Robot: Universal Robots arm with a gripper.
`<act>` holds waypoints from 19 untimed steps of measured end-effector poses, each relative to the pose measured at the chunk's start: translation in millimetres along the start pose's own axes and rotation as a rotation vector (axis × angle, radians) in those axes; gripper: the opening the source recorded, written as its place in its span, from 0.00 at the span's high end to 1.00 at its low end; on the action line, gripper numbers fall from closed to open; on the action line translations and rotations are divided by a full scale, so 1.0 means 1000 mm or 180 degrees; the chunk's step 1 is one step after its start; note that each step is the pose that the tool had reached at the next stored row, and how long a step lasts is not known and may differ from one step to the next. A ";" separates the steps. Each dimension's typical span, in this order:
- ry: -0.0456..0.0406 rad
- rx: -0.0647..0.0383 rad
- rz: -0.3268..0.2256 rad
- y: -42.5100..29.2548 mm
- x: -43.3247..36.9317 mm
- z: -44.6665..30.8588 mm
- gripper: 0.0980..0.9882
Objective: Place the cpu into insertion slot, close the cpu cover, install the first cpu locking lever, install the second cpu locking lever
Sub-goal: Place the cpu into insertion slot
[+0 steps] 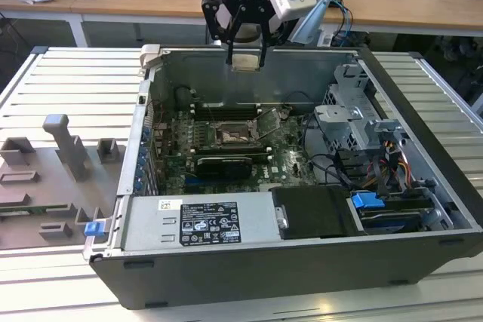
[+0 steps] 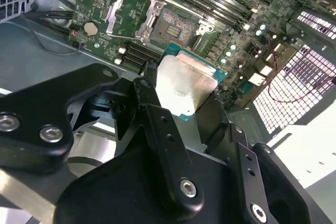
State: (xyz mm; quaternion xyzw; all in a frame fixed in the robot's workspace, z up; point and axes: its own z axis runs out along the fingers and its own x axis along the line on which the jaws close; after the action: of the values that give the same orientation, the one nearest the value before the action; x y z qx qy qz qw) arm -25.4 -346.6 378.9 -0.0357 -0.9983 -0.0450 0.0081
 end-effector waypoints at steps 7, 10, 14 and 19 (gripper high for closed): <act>-0.0008 -0.0002 0.0093 0.0000 0.0000 0.0000 0.51; -0.0010 -0.0002 0.0113 0.0000 0.0000 0.0000 0.51; -0.0014 -0.0003 0.0160 0.0000 0.0000 0.0000 0.51; -0.0019 -0.0004 0.0211 0.0000 0.0000 0.0000 0.51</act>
State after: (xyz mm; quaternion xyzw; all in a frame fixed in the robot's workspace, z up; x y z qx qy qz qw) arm -25.4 -346.6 378.9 -0.0689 -0.9966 -0.0453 0.0066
